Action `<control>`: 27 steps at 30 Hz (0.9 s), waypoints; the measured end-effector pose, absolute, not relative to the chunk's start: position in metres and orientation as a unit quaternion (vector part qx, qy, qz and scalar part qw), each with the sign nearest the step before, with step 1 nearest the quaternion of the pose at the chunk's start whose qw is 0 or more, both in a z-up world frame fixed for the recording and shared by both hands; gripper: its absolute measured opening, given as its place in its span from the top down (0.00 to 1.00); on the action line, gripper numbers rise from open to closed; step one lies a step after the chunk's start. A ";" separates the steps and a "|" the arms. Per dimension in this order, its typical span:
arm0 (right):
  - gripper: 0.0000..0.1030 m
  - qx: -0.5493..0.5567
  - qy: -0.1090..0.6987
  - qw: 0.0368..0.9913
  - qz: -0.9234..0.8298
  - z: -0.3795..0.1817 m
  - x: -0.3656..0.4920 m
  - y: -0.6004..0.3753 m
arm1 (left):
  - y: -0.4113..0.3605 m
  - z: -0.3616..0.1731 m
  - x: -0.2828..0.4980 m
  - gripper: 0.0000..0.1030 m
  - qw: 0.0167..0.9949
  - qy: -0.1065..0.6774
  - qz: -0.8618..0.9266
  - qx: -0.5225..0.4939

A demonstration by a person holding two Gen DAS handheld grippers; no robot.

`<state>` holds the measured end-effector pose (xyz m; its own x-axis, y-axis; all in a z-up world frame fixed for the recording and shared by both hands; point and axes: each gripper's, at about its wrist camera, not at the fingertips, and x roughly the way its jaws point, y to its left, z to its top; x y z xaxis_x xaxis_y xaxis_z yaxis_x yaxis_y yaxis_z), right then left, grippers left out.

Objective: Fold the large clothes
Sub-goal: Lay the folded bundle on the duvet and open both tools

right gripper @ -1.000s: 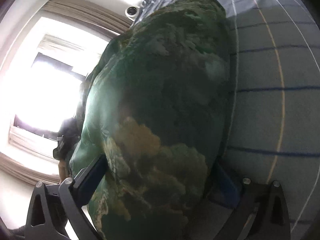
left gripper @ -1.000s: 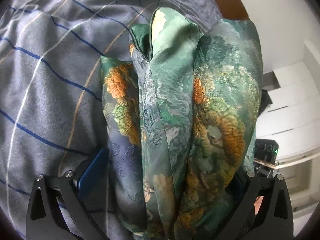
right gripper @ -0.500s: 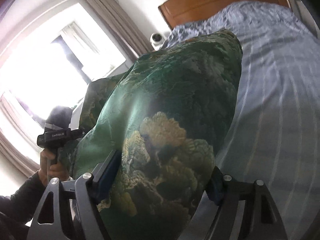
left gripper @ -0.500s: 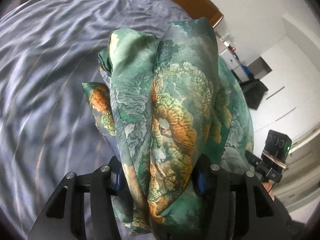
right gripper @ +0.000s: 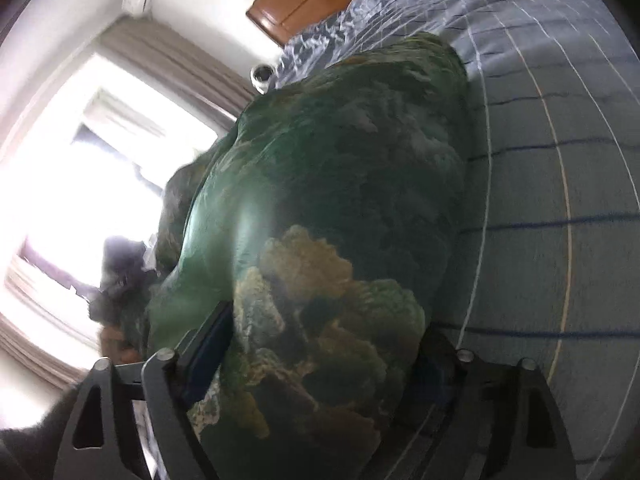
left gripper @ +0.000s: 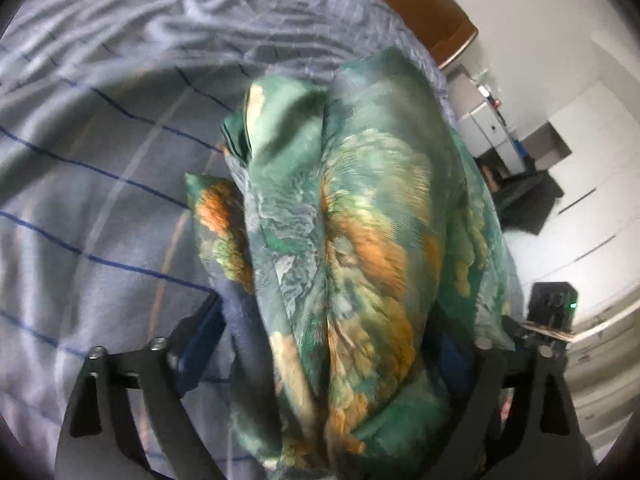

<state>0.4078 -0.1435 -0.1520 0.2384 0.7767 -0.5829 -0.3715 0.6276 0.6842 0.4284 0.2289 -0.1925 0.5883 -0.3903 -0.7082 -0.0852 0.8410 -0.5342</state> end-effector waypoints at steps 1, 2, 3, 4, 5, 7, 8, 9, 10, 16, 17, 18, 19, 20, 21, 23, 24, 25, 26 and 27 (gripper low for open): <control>0.15 0.208 0.483 0.764 0.375 -0.150 0.404 -0.145 | 0.227 -0.183 0.419 0.10 0.860 0.439 -0.082 -0.245; 0.15 0.202 0.479 0.771 0.367 -0.145 0.401 -0.148 | 0.223 -0.170 0.411 0.10 0.876 0.428 -0.067 -0.215; 0.15 0.196 0.475 0.778 0.361 -0.142 0.398 -0.150 | 0.219 -0.159 0.399 0.10 0.889 0.415 -0.052 -0.187; 0.14 0.177 0.462 0.797 0.347 -0.130 0.386 -0.154 | 0.214 -0.147 0.385 0.10 0.902 0.400 -0.037 -0.157; 0.14 0.155 0.450 0.812 0.337 -0.121 0.377 -0.156 | 0.202 -0.133 0.371 0.06 0.916 0.382 -0.017 -0.124; 0.14 0.087 0.422 0.847 0.312 -0.093 0.353 -0.156 | 0.182 -0.110 0.340 0.01 0.935 0.348 0.031 -0.065; 0.14 0.039 0.394 0.871 0.290 -0.073 0.330 -0.155 | 0.168 -0.099 0.323 0.01 0.943 0.326 0.056 -0.040; 0.14 0.018 0.378 0.883 0.279 -0.060 0.322 -0.155 | 0.157 -0.091 0.312 0.01 0.947 0.310 0.078 -0.021; 0.14 -0.011 0.357 0.896 0.263 -0.047 0.303 -0.157 | 0.147 -0.084 0.298 0.01 0.950 0.297 0.093 -0.008; 0.14 -0.077 0.267 0.951 0.136 0.010 0.195 -0.185 | 0.096 -0.061 0.218 0.00 0.961 0.251 0.117 -0.017; 0.14 -0.069 0.278 0.951 0.120 0.011 0.190 -0.188 | 0.092 -0.060 0.211 0.00 0.960 0.255 0.117 -0.021; 0.14 -0.060 0.289 0.949 0.114 0.009 0.180 -0.194 | 0.086 -0.060 0.205 0.00 0.958 0.261 0.118 -0.022; 0.13 -0.051 0.299 0.946 0.113 0.010 0.165 -0.199 | 0.081 -0.061 0.201 0.00 0.956 0.266 0.120 -0.023; 0.13 -0.051 0.308 0.944 0.104 0.011 0.152 -0.201 | 0.076 -0.062 0.194 0.00 0.954 0.270 0.127 -0.023; 0.13 -0.060 0.310 0.944 0.092 0.011 0.138 -0.201 | 0.067 -0.059 0.188 0.00 0.953 0.273 0.133 -0.021; 0.13 -0.092 0.308 0.944 0.073 0.012 0.116 -0.197 | 0.055 -0.059 0.176 0.00 0.951 0.278 0.136 -0.021; 0.13 -0.105 0.307 0.944 0.065 0.011 0.110 -0.192 | 0.049 -0.056 0.168 0.00 0.950 0.283 0.132 -0.023; 0.13 -0.112 0.304 0.944 0.061 0.014 0.100 -0.190 | 0.045 -0.056 0.163 0.00 0.949 0.287 0.128 -0.024; 0.13 -0.112 0.303 0.944 0.062 0.016 0.092 -0.189 | 0.043 -0.056 0.161 0.00 0.949 0.289 0.127 -0.024; 0.13 -0.112 0.303 0.944 0.062 0.018 0.087 -0.188 | 0.039 -0.057 0.158 0.00 0.947 0.292 0.130 -0.020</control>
<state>0.0871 -0.1876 0.0178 0.8085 0.0499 -0.5864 -0.1855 0.9672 -0.1736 0.1578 0.0390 -0.0566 0.7962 0.2340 -0.5579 -0.2576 0.9655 0.0373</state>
